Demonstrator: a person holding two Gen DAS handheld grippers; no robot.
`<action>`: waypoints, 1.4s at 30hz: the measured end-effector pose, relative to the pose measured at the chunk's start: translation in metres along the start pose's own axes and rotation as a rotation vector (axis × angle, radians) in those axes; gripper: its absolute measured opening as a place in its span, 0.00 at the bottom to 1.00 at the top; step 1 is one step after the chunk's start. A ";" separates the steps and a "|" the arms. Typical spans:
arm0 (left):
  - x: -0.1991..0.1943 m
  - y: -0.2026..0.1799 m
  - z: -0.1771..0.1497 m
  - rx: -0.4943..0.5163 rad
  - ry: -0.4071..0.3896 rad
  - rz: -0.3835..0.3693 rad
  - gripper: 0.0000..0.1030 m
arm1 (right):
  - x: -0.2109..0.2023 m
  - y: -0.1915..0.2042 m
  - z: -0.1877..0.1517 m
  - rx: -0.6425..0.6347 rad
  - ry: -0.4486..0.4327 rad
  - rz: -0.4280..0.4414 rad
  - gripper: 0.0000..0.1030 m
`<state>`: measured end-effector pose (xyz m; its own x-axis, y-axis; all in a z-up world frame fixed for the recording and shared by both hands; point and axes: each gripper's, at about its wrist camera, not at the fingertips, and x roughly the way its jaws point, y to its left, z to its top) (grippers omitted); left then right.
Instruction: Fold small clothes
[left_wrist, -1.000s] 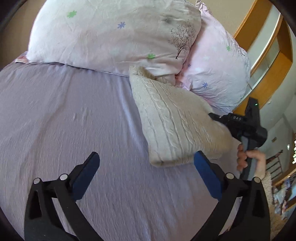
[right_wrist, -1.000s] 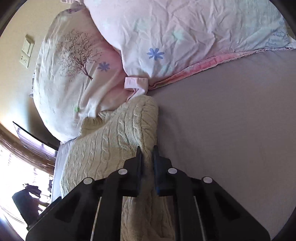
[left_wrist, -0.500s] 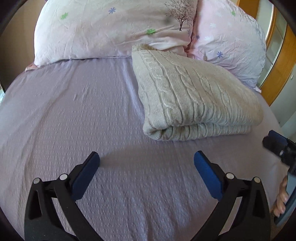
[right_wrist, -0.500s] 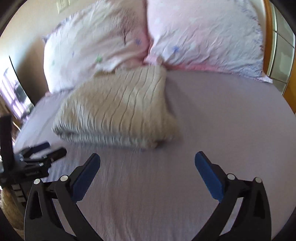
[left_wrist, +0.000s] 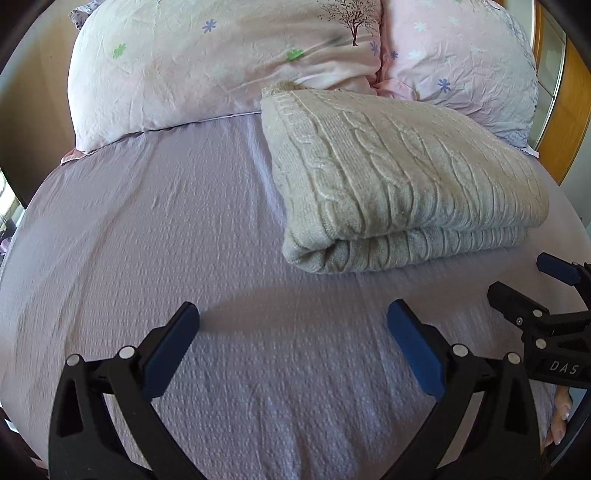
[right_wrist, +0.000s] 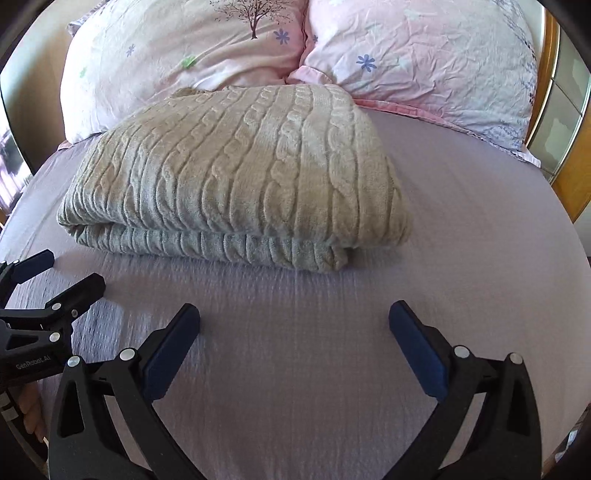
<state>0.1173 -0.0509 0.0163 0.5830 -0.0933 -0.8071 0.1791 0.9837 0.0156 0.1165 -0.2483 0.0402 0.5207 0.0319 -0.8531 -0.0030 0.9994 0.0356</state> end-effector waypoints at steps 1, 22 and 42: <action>0.000 0.000 0.000 0.000 0.000 -0.001 0.98 | 0.000 0.000 0.000 0.000 0.001 0.001 0.99; 0.000 0.000 0.002 0.015 0.001 -0.011 0.98 | -0.002 0.000 0.001 0.000 0.001 0.001 0.99; 0.000 0.000 0.002 0.013 0.001 -0.010 0.98 | -0.002 0.000 0.001 0.001 0.001 0.001 0.99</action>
<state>0.1189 -0.0509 0.0169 0.5804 -0.1027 -0.8078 0.1952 0.9806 0.0157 0.1161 -0.2488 0.0420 0.5195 0.0326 -0.8538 -0.0029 0.9993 0.0365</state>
